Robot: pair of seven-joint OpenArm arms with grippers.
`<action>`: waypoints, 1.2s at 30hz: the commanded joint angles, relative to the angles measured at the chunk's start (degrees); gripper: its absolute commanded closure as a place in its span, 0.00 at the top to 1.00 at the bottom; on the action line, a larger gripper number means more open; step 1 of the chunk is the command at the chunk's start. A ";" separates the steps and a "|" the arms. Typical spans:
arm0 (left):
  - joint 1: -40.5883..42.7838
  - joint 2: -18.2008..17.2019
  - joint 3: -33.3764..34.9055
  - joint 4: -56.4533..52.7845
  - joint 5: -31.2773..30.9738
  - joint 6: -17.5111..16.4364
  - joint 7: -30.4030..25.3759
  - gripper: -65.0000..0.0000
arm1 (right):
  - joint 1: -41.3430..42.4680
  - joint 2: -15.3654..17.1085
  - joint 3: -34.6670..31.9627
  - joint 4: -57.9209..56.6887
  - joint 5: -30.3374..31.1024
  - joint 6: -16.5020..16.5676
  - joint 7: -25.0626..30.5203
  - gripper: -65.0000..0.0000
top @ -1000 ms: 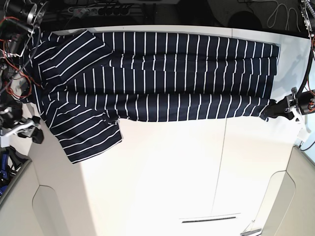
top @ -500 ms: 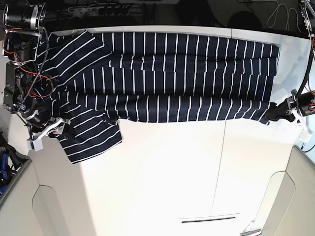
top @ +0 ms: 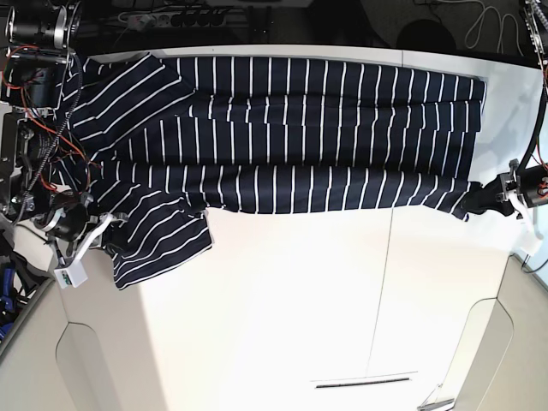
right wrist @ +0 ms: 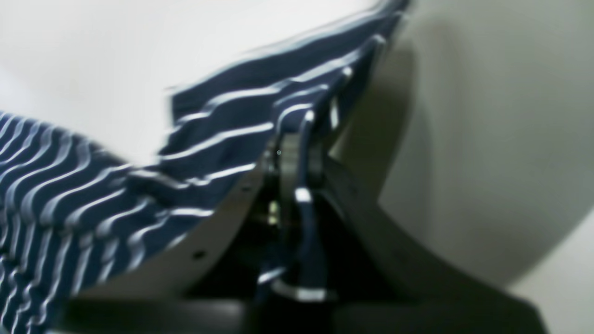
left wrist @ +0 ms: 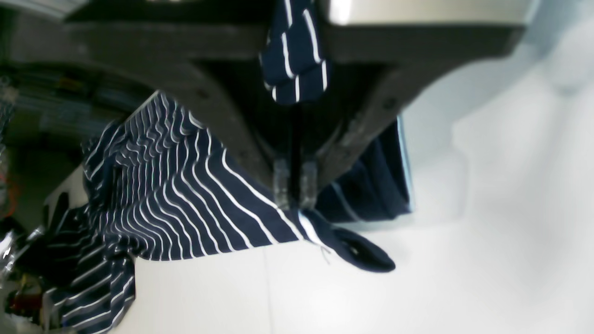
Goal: Fold the T-shirt properly
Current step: 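Fold the hem toward the collar with both grippers, then regrasp the folded edge with both grippers and fold it over again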
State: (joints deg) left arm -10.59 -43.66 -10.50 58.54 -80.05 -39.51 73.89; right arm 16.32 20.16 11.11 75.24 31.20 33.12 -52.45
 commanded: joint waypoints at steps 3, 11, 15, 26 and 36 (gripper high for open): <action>1.84 -2.95 -0.44 6.21 -0.68 -0.49 -0.37 0.00 | -1.53 1.11 2.21 7.74 3.26 0.31 -3.32 0.00; 10.58 -4.28 -2.05 17.97 3.23 -0.49 -1.90 0.00 | -12.20 2.05 8.35 18.97 9.86 0.33 -5.16 0.00; 13.88 -4.31 -5.92 18.56 3.21 -0.49 -1.66 0.00 | -19.19 2.01 13.14 25.20 13.73 1.29 -5.84 0.00; 19.63 -4.28 -8.72 21.46 3.19 -0.49 -1.16 0.00 | -31.78 1.86 21.27 36.00 16.46 1.44 -6.56 0.00; 22.27 -4.26 -8.72 22.64 3.23 -0.49 -0.55 0.00 | -37.31 1.64 21.59 37.24 16.57 1.38 -6.58 0.00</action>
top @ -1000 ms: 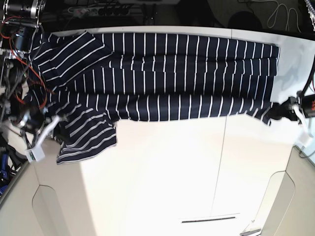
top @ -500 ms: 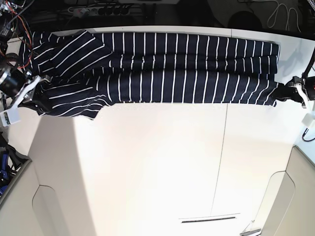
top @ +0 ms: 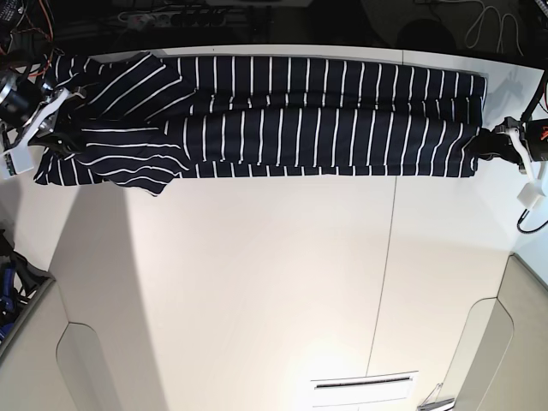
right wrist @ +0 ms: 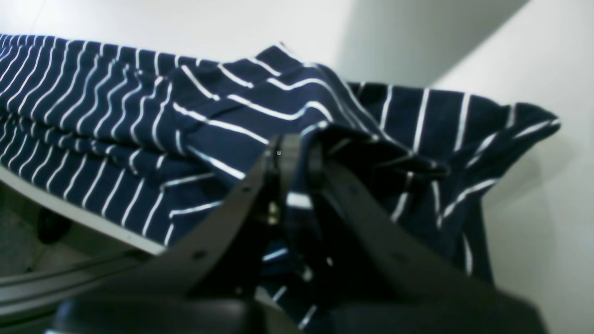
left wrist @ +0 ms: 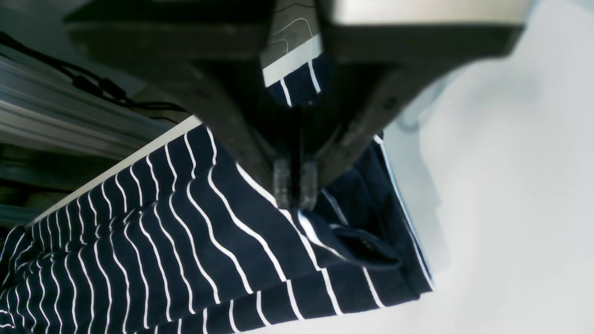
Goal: Fold the T-shirt properly
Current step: 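Regrasp the folded edge with both grippers and fold it over again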
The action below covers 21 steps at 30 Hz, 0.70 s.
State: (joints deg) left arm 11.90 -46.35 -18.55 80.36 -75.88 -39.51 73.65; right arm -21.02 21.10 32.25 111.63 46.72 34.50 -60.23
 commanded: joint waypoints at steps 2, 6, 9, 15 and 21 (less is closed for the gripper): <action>0.74 -1.57 -0.68 0.81 -0.87 -0.49 -0.11 0.00 | -1.25 0.61 0.46 0.63 1.05 -0.04 1.09 0.00; 1.79 -1.07 -0.68 0.81 1.14 -0.49 -0.15 0.00 | -2.91 0.59 0.46 0.42 0.81 -0.20 0.00 0.00; 1.77 -1.09 -0.68 0.81 1.18 -0.49 -0.13 0.11 | -3.43 0.13 0.46 0.37 -0.46 -0.22 0.26 0.00; 3.39 -0.94 -0.68 0.81 1.14 -0.49 -0.44 0.47 | -3.30 -1.92 0.46 0.37 0.46 -0.24 0.42 0.48; 3.72 -0.94 -3.61 0.81 2.25 -0.49 -0.57 0.48 | -2.34 -1.95 2.01 1.51 2.89 -0.22 0.26 0.56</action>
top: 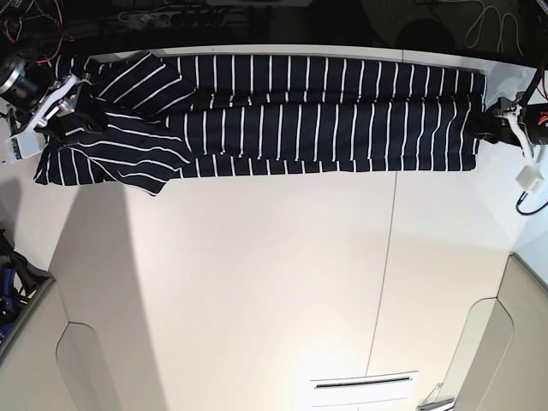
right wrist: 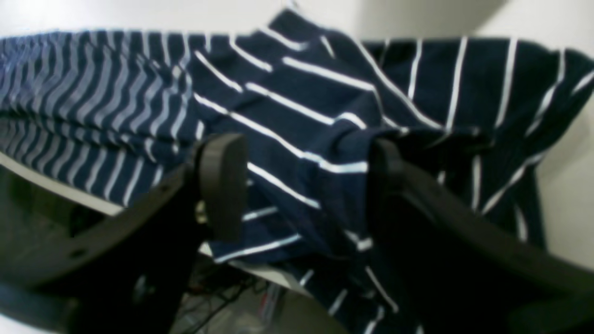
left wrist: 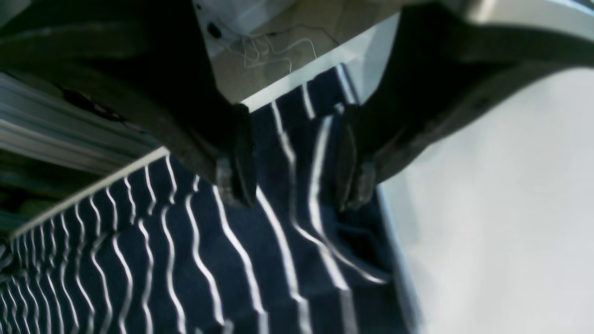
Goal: Fold the T-shirt properly
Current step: 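Regrasp the folded edge with both grippers and fold it over again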
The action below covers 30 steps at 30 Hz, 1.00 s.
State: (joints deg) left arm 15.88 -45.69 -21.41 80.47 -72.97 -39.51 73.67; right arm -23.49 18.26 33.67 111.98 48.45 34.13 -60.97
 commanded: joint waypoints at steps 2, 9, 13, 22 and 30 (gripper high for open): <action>0.55 -1.60 -3.21 0.70 -0.26 -0.49 -0.61 0.48 | 0.13 0.48 1.99 2.43 1.77 0.15 0.98 0.56; 4.44 -1.60 -9.42 0.68 -0.24 -0.49 -3.45 0.55 | 0.28 -3.39 5.14 9.38 3.19 0.17 2.58 0.40; 6.27 -0.28 -9.42 0.57 3.65 -0.49 -8.70 0.66 | 0.28 -5.46 5.03 8.83 2.99 0.17 3.78 0.00; 6.51 5.95 -9.42 0.17 9.11 -0.49 -15.17 0.67 | 0.31 -5.68 4.83 -1.84 -3.06 0.22 8.72 0.00; 6.51 9.55 -9.35 0.15 17.68 -0.49 -20.35 0.67 | 1.97 -5.73 4.83 -14.19 -3.06 0.22 9.70 0.00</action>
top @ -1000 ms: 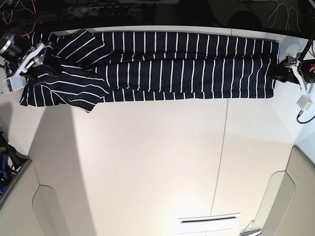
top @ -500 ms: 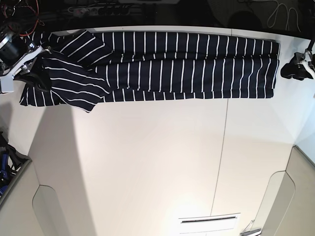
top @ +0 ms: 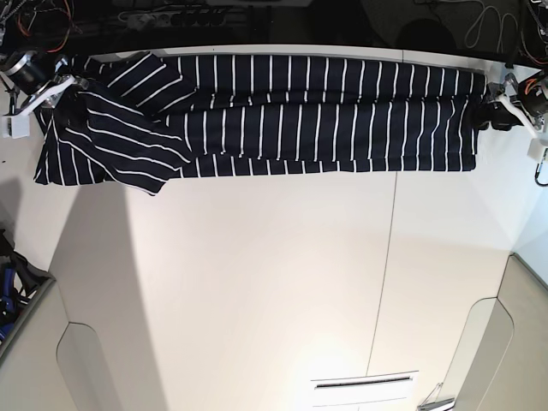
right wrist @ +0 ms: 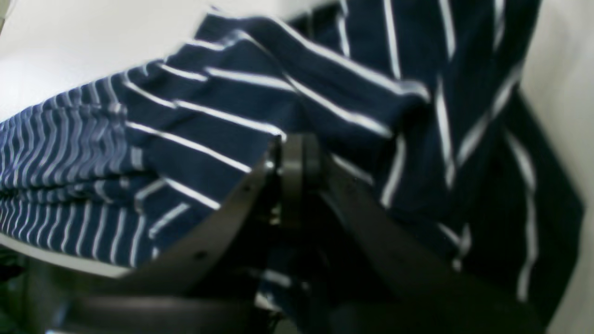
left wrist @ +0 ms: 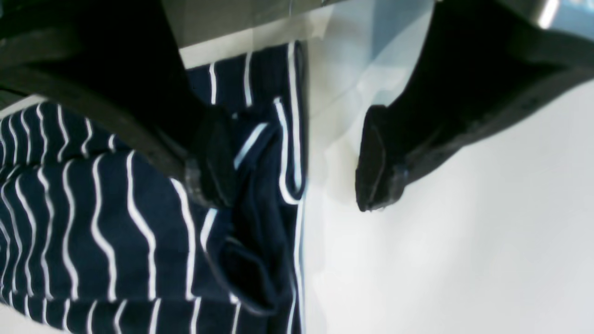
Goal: Fold the T-shirt properly
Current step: 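Regrasp the folded edge with both grippers and fold it over again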
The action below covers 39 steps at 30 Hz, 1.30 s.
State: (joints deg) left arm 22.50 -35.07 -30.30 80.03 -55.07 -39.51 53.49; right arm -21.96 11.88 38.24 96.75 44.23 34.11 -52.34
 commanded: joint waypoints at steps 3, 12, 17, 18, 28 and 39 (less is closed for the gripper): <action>-0.09 -0.76 -0.46 0.59 0.83 -0.49 -0.17 0.67 | 1.95 0.66 0.26 -2.71 1.22 0.24 0.90 0.00; -0.11 0.15 -0.39 0.57 0.90 -0.49 -0.96 0.67 | 2.58 0.66 0.26 -4.42 3.26 0.22 0.79 0.00; -0.09 0.48 0.39 0.57 -0.11 -0.49 0.37 0.67 | 2.58 0.66 0.26 -4.42 4.17 0.22 -0.61 0.00; -0.09 0.48 0.42 0.57 -1.09 -0.49 0.96 0.67 | 2.58 0.63 0.26 -4.42 4.46 0.22 -0.66 0.00; -0.09 0.50 0.42 0.57 -10.80 -0.49 7.85 0.67 | 2.58 0.66 0.26 -4.42 4.98 0.22 -0.63 0.00; -0.13 0.79 0.42 0.59 -13.77 -0.49 7.76 0.00 | 3.54 0.68 0.26 -4.37 12.68 0.24 -4.68 0.00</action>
State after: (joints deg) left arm 22.41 -33.15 -29.54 80.01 -67.46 -39.48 61.71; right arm -18.52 11.88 38.22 91.53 55.57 34.09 -57.74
